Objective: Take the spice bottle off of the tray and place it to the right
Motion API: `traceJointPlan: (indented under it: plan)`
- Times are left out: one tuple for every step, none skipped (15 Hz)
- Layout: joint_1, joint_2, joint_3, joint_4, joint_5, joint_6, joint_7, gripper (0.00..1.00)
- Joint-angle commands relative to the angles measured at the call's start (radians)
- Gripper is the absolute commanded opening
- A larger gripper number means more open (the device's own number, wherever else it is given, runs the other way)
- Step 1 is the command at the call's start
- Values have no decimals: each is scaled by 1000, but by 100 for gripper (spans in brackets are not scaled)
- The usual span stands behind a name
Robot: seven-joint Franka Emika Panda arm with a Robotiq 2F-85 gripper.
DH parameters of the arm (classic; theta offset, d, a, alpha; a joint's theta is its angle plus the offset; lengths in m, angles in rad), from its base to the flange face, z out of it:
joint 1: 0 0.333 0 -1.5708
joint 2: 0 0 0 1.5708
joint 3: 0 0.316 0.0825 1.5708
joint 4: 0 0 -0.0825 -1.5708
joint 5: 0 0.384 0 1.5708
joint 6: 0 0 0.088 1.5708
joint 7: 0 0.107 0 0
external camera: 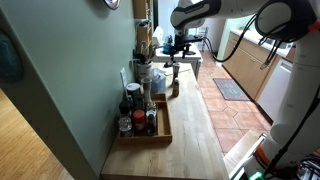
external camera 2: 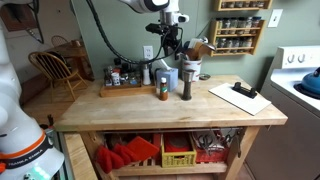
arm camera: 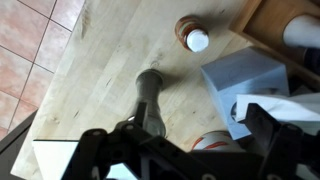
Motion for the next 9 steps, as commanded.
traceJointPlan:
  plan:
    - [20, -152, 38, -142, -32, -63, -125, 100]
    - [29, -180, 50, -160, -38, -85, -156, 100]
    - [37, -202, 62, -178, -40, -103, -189, 100]
    - [48, -215, 72, -191, -54, -123, -212, 100]
    - [58, -232, 83, -205, -62, -139, -240, 100]
    - [69, -243, 95, -221, -73, -157, -262, 100]
    - [56, -189, 81, -145, -43, -142, -210, 100]
    - [65, -203, 90, -162, -49, -152, -223, 100]
    - [71, -212, 96, -174, -53, -154, -229, 100]
